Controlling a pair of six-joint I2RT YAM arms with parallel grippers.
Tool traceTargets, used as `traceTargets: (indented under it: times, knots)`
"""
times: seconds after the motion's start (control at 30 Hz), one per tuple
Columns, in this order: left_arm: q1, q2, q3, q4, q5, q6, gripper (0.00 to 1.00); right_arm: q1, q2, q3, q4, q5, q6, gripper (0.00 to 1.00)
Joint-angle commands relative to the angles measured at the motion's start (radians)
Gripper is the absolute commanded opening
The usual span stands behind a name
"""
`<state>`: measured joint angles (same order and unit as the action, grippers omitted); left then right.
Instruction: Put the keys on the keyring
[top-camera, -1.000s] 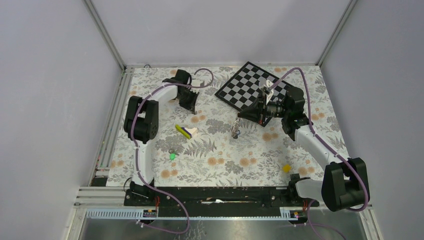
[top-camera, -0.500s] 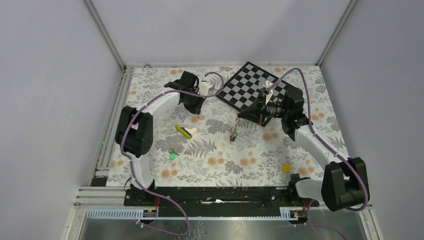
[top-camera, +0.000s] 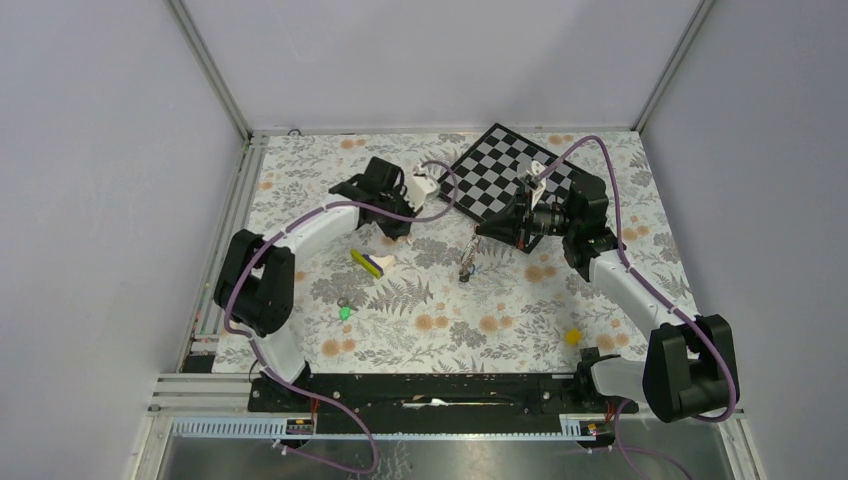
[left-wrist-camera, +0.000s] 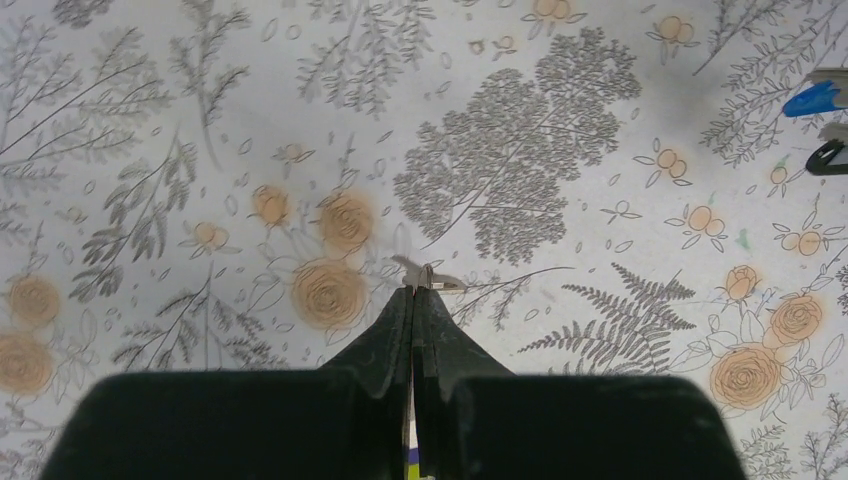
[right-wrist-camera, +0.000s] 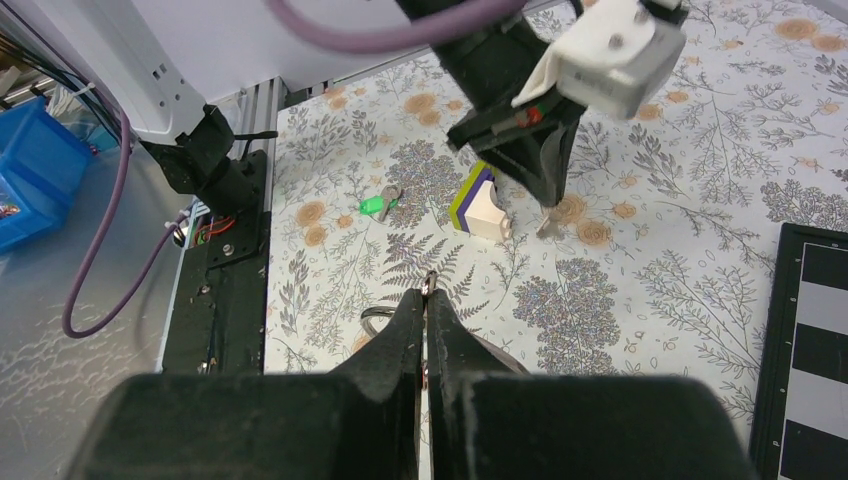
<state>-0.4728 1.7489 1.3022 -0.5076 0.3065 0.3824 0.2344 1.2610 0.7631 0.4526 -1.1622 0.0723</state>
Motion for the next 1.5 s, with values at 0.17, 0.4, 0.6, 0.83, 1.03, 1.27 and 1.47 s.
traceTargets:
  times: [0.17, 0.4, 0.6, 0.83, 1.03, 1.27, 1.47]
  knots:
    - [-0.084, -0.067, -0.146, 0.162, -0.024, 0.039, 0.0, -0.038, -0.02, 0.004, 0.049, -0.008, 0.018, 0.0]
    - [-0.104, -0.105, -0.238, 0.206, 0.006, 0.042, 0.0, -0.057, -0.017, 0.005, 0.052, -0.008, 0.021, 0.0]
    - [-0.12, -0.113, -0.273, 0.219, 0.013, 0.038, 0.0, -0.068, -0.015, 0.005, 0.051, -0.005, 0.02, 0.0]
    - [-0.131, -0.097, -0.267, 0.216, 0.014, 0.039, 0.01, -0.076, -0.012, 0.003, 0.049, -0.002, 0.021, 0.0]
    - [-0.132, -0.086, -0.27, 0.21, 0.016, 0.049, 0.01, -0.079, -0.003, 0.001, 0.05, -0.004, 0.021, 0.0]
    - [-0.134, -0.057, -0.276, 0.205, 0.049, 0.044, 0.04, -0.081, -0.002, -0.001, 0.051, -0.003, 0.018, 0.0]
    - [-0.136, -0.027, -0.28, 0.2, 0.052, 0.043, 0.06, -0.081, 0.003, -0.001, 0.049, -0.004, 0.015, 0.0]
